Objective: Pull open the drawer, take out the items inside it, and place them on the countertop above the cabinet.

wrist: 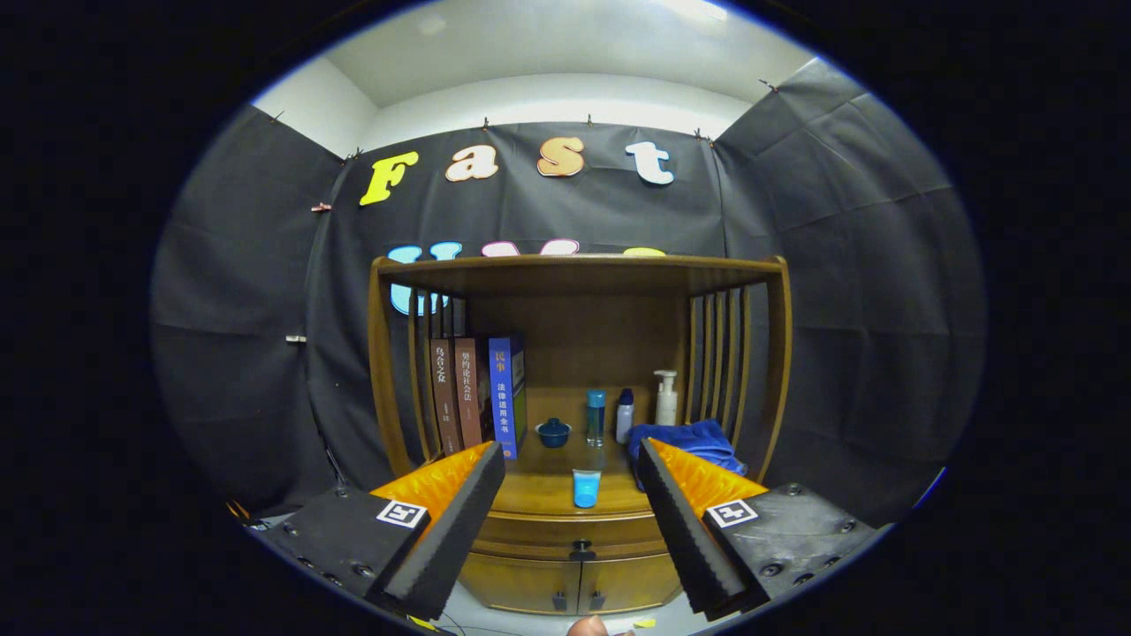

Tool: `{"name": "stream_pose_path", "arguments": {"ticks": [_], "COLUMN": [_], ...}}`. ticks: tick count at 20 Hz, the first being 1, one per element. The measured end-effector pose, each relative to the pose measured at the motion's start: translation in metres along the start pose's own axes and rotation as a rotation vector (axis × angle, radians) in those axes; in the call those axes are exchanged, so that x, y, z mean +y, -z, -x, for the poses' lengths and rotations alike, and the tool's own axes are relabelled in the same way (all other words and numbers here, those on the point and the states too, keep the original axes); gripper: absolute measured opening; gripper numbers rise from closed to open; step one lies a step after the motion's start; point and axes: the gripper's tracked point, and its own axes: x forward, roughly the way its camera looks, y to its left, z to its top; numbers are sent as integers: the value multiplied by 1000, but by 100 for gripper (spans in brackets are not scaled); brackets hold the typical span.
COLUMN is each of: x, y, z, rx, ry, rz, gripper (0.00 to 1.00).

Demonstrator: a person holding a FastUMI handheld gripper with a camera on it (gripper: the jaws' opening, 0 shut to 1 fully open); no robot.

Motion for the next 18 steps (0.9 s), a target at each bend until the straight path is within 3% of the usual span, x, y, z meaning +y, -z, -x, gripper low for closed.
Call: {"name": "stream_pose_path", "arguments": {"ticks": [12,18], "x": [13,17], "y": [-63,-72], "z": [114,134], "rx": [-48,-62], "ry": [8,9], "rz": [-15,-12], "gripper": [99,99]}}
